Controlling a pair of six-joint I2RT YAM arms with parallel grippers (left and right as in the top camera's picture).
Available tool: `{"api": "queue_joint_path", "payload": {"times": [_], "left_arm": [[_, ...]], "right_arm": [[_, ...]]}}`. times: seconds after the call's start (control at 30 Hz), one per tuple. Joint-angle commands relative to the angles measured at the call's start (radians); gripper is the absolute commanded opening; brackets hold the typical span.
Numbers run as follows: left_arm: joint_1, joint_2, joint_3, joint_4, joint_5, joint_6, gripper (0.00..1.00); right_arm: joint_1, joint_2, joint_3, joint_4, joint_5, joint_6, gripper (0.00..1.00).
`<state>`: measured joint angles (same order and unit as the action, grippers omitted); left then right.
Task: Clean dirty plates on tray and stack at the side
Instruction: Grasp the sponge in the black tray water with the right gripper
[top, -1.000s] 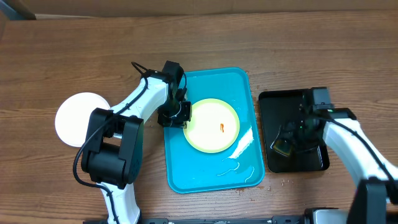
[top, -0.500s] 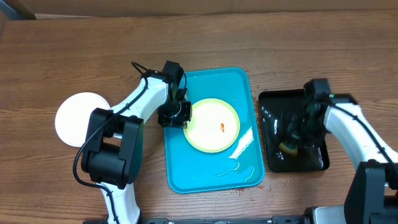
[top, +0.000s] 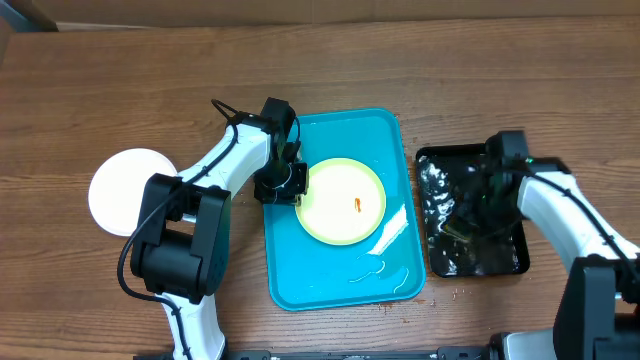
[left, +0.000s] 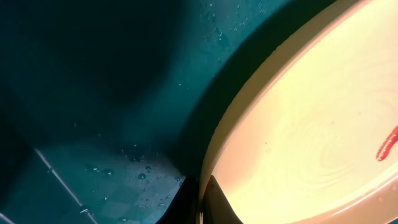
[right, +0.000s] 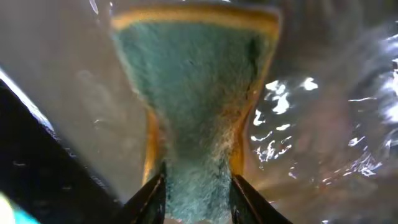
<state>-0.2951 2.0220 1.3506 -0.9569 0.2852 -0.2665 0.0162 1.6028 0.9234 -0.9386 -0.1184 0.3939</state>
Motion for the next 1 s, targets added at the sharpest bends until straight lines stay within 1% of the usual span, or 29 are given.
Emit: {"api": "queue_joint_path", "payload": {"times": [0.0, 0.03, 0.1, 0.2, 0.37, 0.4, 0.43, 0.47, 0.53, 0.57, 0.6, 0.7, 0.77, 0.97], "left_arm": [[-0.007, 0.024, -0.007, 0.004, -0.003, 0.005, 0.04], [-0.007, 0.024, -0.007, 0.004, -0.003, 0.005, 0.04], [-0.007, 0.024, -0.007, 0.003, -0.003, 0.005, 0.04], [-0.007, 0.024, -0.007, 0.002, -0.003, 0.005, 0.04], [-0.007, 0.024, -0.007, -0.007, -0.003, 0.005, 0.04], [-0.007, 0.024, -0.007, -0.007, -0.003, 0.005, 0.04], [-0.007, 0.024, -0.007, -0.006, -0.003, 0.005, 0.04], [-0.007, 0.024, -0.007, -0.006, -0.003, 0.005, 0.04], [-0.007, 0.024, -0.007, -0.006, -0.003, 0.005, 0.04], [-0.007, 0.024, -0.007, -0.006, -0.003, 0.005, 0.04], [-0.007, 0.024, -0.007, -0.006, -0.003, 0.005, 0.04], [-0.007, 0.024, -0.007, -0.006, -0.003, 0.005, 0.04], [-0.007, 0.024, -0.007, -0.004, -0.004, 0.005, 0.04], [-0.007, 0.024, -0.007, -0.003, -0.004, 0.005, 0.04]], "right_arm": [[0.035, -0.002, -0.117, 0.111, -0.067, 0.0, 0.25], [0.039, -0.002, -0.134, 0.125, -0.063, 0.003, 0.21], [0.04, -0.002, -0.153, 0.14, -0.038, 0.009, 0.05], [0.029, -0.003, -0.13, 0.102, 0.004, 0.032, 0.04], [0.016, -0.003, -0.022, -0.035, 0.119, 0.032, 0.04], [0.016, -0.003, 0.003, -0.063, 0.142, 0.032, 0.07], [0.016, -0.003, 0.032, -0.091, 0.158, 0.032, 0.15], [0.016, -0.003, 0.056, -0.111, 0.158, 0.033, 0.24], [0.016, -0.003, 0.097, -0.142, 0.157, 0.033, 0.47], [0.016, -0.003, 0.1, -0.139, 0.154, 0.034, 0.52], [0.016, -0.003, 0.099, -0.132, 0.155, 0.048, 0.54], [0.016, -0.002, 0.082, -0.095, 0.155, 0.074, 0.52], [0.016, -0.002, 0.055, -0.06, 0.155, 0.113, 0.44], [0.016, 0.001, -0.072, 0.027, 0.174, 0.23, 0.35]]}}
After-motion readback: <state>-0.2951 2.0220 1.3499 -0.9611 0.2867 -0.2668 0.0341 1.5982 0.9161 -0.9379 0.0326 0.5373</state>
